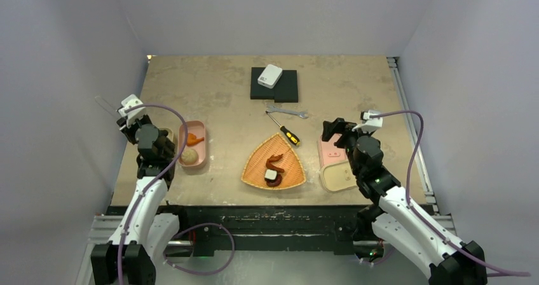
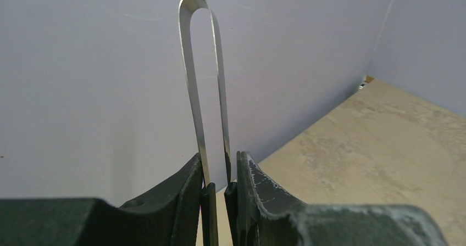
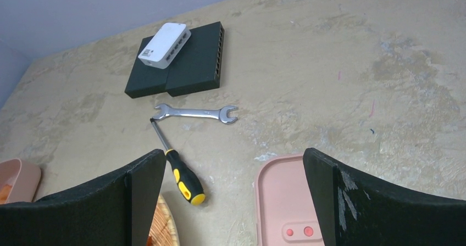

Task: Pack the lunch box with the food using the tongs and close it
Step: Place the fake food in the packing box.

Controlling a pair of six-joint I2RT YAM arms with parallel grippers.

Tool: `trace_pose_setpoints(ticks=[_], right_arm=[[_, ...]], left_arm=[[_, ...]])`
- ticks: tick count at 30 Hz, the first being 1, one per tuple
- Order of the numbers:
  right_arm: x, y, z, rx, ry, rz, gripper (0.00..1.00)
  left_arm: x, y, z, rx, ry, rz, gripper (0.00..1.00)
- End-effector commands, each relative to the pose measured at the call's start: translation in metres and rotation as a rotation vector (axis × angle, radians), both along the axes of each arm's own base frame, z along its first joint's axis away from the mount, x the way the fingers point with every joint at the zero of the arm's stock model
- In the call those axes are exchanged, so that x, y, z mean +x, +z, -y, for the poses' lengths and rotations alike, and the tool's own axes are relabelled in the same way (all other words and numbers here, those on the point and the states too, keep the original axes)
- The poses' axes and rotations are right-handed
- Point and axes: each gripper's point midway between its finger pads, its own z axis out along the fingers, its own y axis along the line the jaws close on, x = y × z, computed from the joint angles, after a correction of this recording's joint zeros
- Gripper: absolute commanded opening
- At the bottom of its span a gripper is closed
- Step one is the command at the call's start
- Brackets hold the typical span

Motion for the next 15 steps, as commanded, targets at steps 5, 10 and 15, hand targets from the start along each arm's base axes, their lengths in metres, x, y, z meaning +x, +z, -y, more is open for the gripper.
trace_pose_setpoints(ticks=[5,10,15], right_arm=[[0.003,0.029,-0.008,0.005,0.049,0.074,0.99],[-0.002,0.073,-0.047,-0.031,0.281,0.205,0.99],[-0.021,0.113,-0.116,0.046,0.650,0.335,0.99]], left_arm=[[0.007,0.028,-0.001,0.021,-0.035,0.094,0.25],[0.056,0.060,0.085,-0.073,-0.564,0.165,0.28],[0.071,0.074,0.152,-0.176,-0.807,0.177,0.27]])
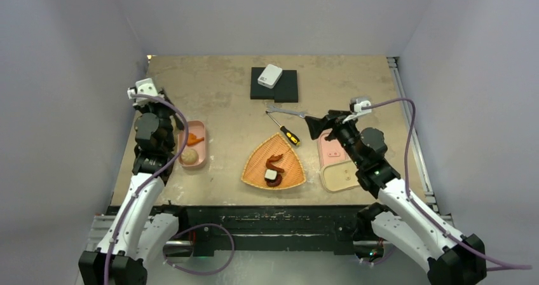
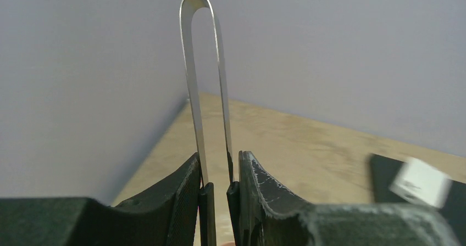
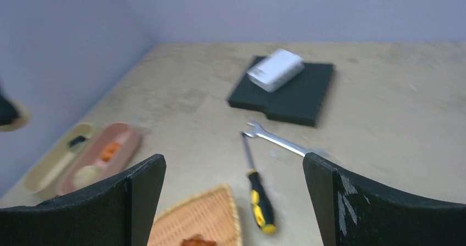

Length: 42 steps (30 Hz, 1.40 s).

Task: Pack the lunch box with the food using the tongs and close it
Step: Place the fake food in the packing box, then adjust the clamp.

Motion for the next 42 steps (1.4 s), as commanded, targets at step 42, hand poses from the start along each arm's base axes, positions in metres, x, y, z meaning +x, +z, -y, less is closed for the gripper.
trace_pose_setpoints(ticks=[42], right_arm=[[-0.033,0.022,-0.321,0.227,0.704,-0.049,0.86]], left_arm=[[-0.003,-0.040,0.150,-0.535,-0.514,-0.080,0.20]])
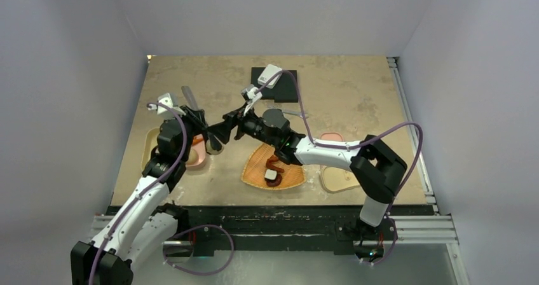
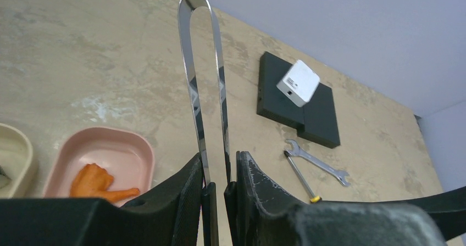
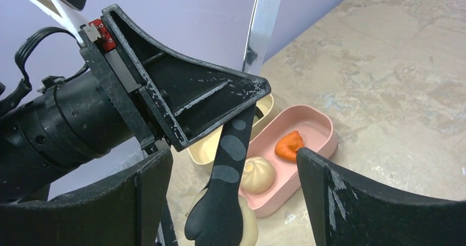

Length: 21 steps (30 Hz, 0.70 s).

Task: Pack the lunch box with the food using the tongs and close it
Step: Adjust the clamp.

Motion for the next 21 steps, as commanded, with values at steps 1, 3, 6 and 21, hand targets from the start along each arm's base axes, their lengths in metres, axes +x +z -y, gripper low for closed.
trace_pose_setpoints(ticks=[1,3,6,21], right_arm=[[-0.021,0.018,0.012,0.063,0.018,-0.015,0.86],[-0.029,0.021,0.025,0.062,0.016,-0.018,0.87],[-0.034,0.034,0.047,0.063,-0.005,0.008,0.93],[-0.053,0.046,0.094,0.105,0.229,0.069,0.98]], left_arm=[[0.002,0.044,0.031,-0.082,-0.119,0.113,0.21],[0.003,0.042,0.037,-0.090,-0.145,0.105,0.21],[0.003,0.042,0.045,-0.102,-0.184,0.105,0.22],[-0.041,0.111,0.095,-0.246,-0.538,0.351,0.22]])
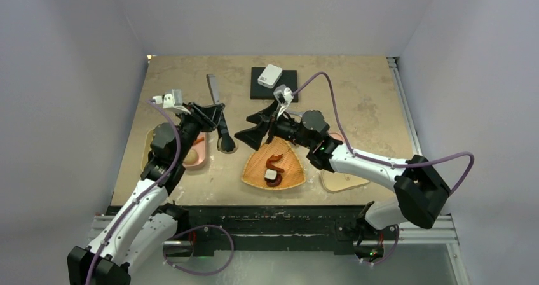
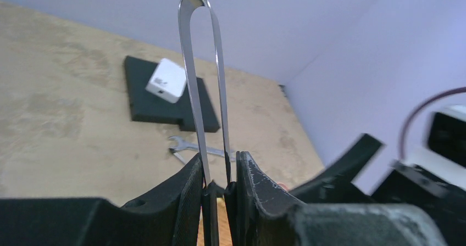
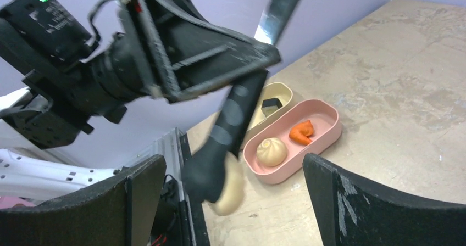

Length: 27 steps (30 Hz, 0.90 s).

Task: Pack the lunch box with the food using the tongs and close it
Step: Adjust the clamp.

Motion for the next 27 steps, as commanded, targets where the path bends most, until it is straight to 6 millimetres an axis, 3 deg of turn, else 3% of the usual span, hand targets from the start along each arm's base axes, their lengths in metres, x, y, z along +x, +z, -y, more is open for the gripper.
trace_pose_setpoints(ticks=[1,6,12,16,27], right_arm=[[-0.022,0.010,0.011,0.058,0.175,0.048,0.98],[-0.042,0.022,0.008,0.086,0.294,0.103,0.99],[-0.032,0.030,0.002,0.099,0.275,0.137,0.99],[-0.037,0.036,-0.009,0.144,0.362,0.140,0.98],[-0.048,0.047,-0.023,0.222,0.478,0.126,0.85]], left_arm=[[-0.030,0.063,0.024,-0.118,-0.184,0.203,0.22],[-0.049,0.087,0.039,-0.126,-0.308,0.265,0.23],[-0.053,0.095,0.033,-0.126,-0.282,0.286,0.24],[-0.059,0.102,0.037,-0.183,-0.326,0.298,0.24],[-0.066,0.091,0.043,-0.211,-0.376,0.284,0.24]])
